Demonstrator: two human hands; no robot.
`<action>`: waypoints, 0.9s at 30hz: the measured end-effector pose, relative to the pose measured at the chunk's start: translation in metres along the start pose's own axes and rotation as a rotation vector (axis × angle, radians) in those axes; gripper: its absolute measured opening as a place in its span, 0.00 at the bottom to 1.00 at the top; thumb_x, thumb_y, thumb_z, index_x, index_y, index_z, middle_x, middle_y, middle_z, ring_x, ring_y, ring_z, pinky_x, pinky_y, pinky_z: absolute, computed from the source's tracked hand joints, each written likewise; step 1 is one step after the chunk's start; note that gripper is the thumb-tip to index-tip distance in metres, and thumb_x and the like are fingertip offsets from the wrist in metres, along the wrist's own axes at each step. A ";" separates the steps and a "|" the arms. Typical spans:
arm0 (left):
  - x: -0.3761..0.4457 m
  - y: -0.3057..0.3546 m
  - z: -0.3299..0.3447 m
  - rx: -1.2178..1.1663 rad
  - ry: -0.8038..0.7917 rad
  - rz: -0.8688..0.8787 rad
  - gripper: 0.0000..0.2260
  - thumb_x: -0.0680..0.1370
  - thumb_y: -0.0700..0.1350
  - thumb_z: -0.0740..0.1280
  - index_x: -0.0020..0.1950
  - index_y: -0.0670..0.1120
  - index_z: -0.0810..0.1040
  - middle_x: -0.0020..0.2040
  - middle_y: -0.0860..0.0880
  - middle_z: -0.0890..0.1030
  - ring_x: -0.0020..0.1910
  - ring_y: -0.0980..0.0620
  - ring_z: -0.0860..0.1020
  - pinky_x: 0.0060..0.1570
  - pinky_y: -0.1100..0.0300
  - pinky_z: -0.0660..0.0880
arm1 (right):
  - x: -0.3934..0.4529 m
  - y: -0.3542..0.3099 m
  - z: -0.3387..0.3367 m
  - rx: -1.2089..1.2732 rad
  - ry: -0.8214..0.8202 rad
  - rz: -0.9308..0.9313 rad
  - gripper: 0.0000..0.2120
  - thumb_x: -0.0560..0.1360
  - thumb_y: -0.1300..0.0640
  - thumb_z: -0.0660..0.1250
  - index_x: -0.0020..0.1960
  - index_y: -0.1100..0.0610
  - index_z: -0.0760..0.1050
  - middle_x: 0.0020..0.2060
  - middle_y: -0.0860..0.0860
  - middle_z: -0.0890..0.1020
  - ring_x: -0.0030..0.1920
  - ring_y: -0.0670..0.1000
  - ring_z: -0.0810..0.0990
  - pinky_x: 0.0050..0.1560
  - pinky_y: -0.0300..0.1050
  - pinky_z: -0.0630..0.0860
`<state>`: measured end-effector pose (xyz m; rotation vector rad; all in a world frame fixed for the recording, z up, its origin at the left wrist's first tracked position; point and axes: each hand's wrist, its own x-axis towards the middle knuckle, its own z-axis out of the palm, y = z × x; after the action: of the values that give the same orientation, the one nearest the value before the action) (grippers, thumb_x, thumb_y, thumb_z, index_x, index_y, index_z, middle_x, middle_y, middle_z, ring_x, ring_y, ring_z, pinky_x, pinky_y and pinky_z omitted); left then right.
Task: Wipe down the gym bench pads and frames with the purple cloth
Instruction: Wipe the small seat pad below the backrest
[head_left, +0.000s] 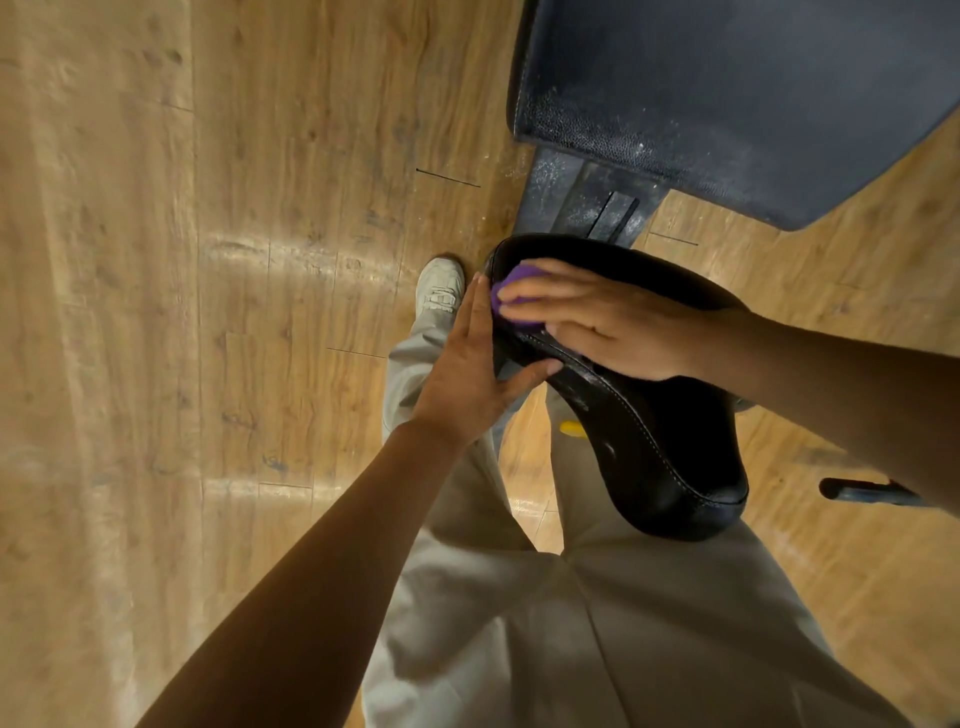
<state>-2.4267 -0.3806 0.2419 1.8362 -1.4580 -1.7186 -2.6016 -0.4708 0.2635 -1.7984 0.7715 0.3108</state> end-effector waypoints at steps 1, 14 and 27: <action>0.001 -0.001 0.000 -0.003 0.003 0.012 0.49 0.70 0.64 0.69 0.79 0.41 0.49 0.78 0.43 0.57 0.77 0.48 0.56 0.74 0.53 0.60 | 0.009 0.008 0.002 -0.024 0.028 0.024 0.21 0.80 0.63 0.52 0.71 0.57 0.68 0.71 0.54 0.69 0.72 0.51 0.63 0.74 0.45 0.57; 0.002 0.000 -0.007 0.128 -0.038 0.070 0.47 0.72 0.64 0.67 0.79 0.43 0.47 0.79 0.44 0.52 0.78 0.47 0.52 0.75 0.52 0.57 | -0.088 -0.044 -0.005 -0.011 -0.010 0.212 0.21 0.81 0.54 0.51 0.74 0.48 0.62 0.73 0.38 0.60 0.75 0.37 0.41 0.74 0.37 0.43; -0.001 0.015 -0.015 0.428 -0.066 0.213 0.41 0.76 0.65 0.56 0.77 0.37 0.55 0.77 0.38 0.56 0.77 0.42 0.55 0.74 0.46 0.59 | -0.080 -0.057 0.007 0.035 0.137 0.506 0.22 0.81 0.57 0.54 0.75 0.51 0.59 0.75 0.42 0.56 0.76 0.44 0.45 0.74 0.40 0.43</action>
<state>-2.4205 -0.3934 0.2576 1.7373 -2.0959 -1.4609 -2.6239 -0.4253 0.3482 -1.5827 1.3224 0.5025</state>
